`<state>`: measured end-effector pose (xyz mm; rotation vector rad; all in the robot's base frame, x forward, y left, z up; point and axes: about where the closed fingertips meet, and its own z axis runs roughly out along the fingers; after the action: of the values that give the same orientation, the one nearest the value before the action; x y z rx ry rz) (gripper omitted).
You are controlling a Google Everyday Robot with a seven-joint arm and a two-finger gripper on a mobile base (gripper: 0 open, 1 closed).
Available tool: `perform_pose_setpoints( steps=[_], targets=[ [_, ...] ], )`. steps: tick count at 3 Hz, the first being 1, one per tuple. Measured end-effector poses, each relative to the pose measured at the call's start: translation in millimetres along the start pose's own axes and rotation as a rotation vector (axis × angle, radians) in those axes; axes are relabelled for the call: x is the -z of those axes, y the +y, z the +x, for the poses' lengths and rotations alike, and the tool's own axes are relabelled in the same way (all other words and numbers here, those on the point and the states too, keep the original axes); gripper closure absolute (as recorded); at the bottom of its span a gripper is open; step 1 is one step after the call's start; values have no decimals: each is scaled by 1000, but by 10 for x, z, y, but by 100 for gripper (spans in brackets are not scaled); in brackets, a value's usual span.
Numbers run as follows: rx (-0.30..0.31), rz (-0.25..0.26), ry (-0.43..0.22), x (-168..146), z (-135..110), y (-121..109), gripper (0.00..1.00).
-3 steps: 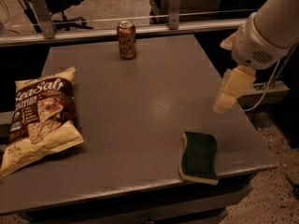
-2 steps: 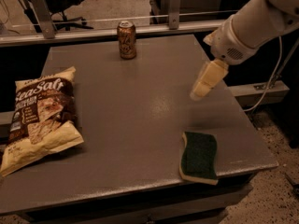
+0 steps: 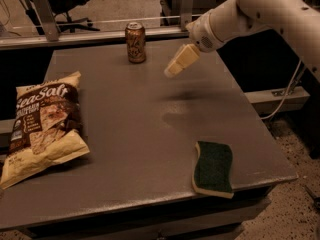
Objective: Move orange can near sponge
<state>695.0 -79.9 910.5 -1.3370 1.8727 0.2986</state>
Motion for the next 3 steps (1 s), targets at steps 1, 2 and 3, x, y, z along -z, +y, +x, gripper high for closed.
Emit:
perform_pose_setpoints(
  steps=[1, 2, 3],
  targets=[
    [-56, -12, -118, -452, -262, -322, 0],
    [-107, -51, -238, -759, -532, -410, 0],
    [-147, -94, -335, -1010, -768, -376, 0]
  ],
)
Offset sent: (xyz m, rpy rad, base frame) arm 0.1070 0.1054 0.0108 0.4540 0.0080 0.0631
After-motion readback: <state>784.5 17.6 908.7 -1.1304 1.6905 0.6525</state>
